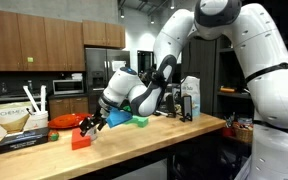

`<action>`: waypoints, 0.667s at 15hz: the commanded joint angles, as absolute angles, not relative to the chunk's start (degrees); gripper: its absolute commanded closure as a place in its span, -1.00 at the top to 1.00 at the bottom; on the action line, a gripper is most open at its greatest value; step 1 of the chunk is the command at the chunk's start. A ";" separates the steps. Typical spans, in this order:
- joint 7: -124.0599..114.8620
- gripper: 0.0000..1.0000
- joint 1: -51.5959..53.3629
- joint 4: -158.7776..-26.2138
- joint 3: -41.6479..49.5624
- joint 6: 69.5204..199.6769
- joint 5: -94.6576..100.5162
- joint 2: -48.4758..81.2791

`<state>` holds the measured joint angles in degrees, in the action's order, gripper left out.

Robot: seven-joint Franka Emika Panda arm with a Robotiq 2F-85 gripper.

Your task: Push the white tin to left

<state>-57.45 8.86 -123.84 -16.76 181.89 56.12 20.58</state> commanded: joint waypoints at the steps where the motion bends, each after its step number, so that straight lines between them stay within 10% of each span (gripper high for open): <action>1: -55.06 1.00 7.06 -121.83 -16.32 194.05 57.23 23.94; 5: -46.58 1.00 7.09 -119.65 -15.82 203.86 52.09 27.54; 10: -38.37 1.00 -11.11 -105.29 -41.13 197.86 50.43 37.80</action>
<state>-42.62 -2.88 -113.00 -30.59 197.89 50.33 30.51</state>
